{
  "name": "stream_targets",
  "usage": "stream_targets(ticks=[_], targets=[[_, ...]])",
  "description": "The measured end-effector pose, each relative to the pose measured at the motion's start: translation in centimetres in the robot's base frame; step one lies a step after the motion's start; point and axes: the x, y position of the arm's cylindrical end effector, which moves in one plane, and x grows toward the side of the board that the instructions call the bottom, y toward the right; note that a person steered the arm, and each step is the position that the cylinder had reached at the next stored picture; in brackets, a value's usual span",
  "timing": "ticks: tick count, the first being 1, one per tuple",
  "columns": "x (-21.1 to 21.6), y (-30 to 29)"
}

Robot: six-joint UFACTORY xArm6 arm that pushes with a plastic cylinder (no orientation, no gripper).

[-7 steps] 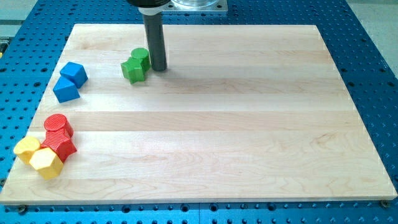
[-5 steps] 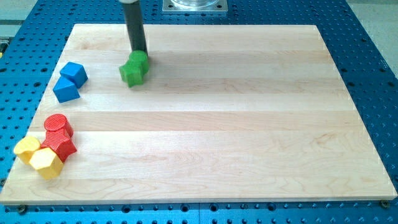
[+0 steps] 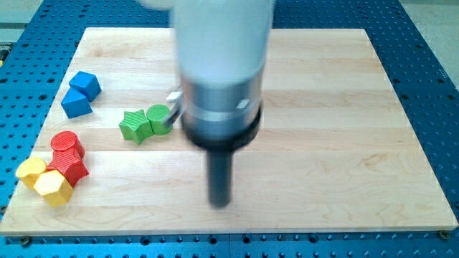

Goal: Slide the red star towards the top center

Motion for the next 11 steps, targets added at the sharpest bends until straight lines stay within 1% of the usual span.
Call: stream_targets(ticks=[1, 4, 7, 8, 9, 10, 11], targets=[[0.9, -1.9], [0.8, -17.2], [-2.9, -17.7], [-4.7, -18.6], [-7.8, -19.2], [-7.5, -16.0], [-7.1, -18.4]])
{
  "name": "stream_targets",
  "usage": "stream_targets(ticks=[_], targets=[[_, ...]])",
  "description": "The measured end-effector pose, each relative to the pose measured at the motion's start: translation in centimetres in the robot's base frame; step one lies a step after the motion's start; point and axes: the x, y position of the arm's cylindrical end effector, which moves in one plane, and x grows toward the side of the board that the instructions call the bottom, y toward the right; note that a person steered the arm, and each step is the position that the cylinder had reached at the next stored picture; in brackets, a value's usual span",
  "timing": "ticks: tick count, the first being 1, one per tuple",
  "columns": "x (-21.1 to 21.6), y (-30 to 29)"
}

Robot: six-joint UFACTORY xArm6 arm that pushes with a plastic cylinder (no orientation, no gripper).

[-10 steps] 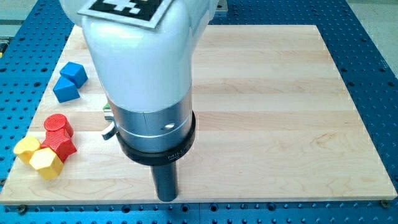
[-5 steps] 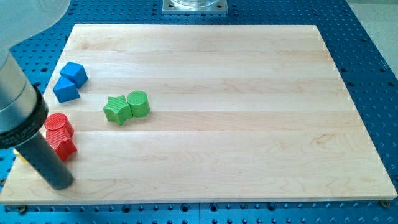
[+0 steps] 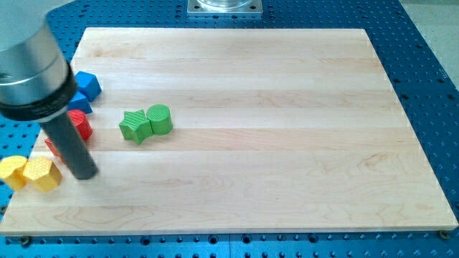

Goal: Slide the red star towards the top center

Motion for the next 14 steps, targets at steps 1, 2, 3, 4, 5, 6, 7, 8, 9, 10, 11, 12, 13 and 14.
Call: stream_targets(ticks=[1, 2, 3, 4, 5, 6, 7, 8, 9, 10, 11, 12, 13, 14], targets=[[-0.1, -2.5], [-2.3, -2.8], [-8.7, -1.2], [-5.4, -3.1], [-5.0, -6.1], [-10.6, -5.9], [-16.4, 3.7], [-15.6, 8.0], [-17.3, 9.0], [-24.7, 13.7], [-25.3, 18.2], [-24.6, 10.5], [-24.8, 10.4], [-29.2, 10.3]])
